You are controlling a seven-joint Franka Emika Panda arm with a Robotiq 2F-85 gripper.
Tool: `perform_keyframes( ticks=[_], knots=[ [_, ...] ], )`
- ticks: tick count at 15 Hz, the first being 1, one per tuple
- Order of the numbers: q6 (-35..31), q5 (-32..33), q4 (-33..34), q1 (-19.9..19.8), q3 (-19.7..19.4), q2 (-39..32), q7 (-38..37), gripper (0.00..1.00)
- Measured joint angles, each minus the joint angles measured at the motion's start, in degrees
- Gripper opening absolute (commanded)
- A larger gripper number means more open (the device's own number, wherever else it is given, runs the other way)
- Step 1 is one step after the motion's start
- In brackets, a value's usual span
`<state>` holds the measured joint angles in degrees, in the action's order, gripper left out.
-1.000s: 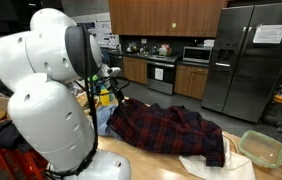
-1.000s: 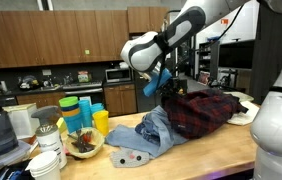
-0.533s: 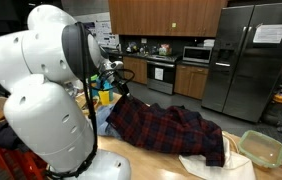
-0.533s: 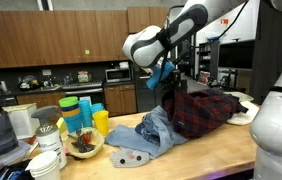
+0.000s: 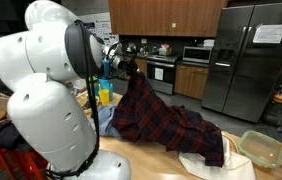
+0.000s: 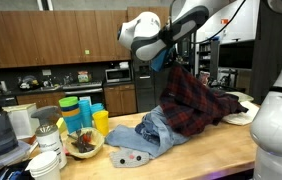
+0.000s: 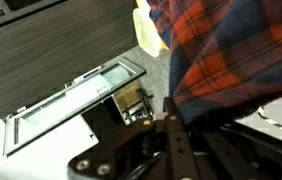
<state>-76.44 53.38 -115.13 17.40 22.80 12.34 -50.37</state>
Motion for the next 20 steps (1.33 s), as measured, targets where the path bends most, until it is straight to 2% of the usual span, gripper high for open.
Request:
perform_keyframes(
  ticks=[4, 8, 14, 20],
  knots=[
    [0.0, 8.3, 2.5, 0.5, 1.0, -3.1, 6.7, 0.0],
    [-0.9, 12.5, 3.4, 2.3, 2.1, -6.8, 10.7, 0.0],
    [-7.5, 13.1, 3.2, 6.5, 3.9, -10.6, 19.3, 0.0],
    [-12.8, 13.0, 2.9, 9.6, 5.9, -11.1, 27.2, 0.0]
  ],
)
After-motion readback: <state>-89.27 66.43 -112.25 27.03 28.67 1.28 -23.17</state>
